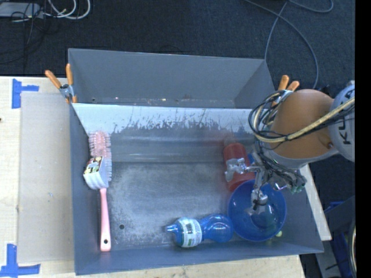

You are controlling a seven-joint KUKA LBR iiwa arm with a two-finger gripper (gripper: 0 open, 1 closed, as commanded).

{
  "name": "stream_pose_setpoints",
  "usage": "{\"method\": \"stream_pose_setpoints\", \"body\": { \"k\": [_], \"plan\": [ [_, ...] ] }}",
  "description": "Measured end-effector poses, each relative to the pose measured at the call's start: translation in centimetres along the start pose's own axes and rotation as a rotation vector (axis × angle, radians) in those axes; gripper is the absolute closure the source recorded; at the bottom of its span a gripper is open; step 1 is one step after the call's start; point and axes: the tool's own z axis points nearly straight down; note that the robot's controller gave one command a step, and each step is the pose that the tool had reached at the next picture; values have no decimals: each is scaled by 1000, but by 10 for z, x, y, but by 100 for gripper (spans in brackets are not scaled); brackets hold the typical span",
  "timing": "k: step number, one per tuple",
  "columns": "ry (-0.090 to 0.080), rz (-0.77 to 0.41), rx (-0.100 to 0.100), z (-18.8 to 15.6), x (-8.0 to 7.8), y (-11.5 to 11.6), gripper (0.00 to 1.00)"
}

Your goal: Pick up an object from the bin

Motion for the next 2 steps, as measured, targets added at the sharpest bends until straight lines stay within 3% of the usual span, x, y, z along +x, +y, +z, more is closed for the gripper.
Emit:
{"method": "stream_pose_setpoints", "body": {
  "k": [1, 2],
  "plan": [
    [-1, 5, -1, -65, -10, -2, 0],
    [-1, -28, -1, -50, -8, -1, 0]
  ]
}}
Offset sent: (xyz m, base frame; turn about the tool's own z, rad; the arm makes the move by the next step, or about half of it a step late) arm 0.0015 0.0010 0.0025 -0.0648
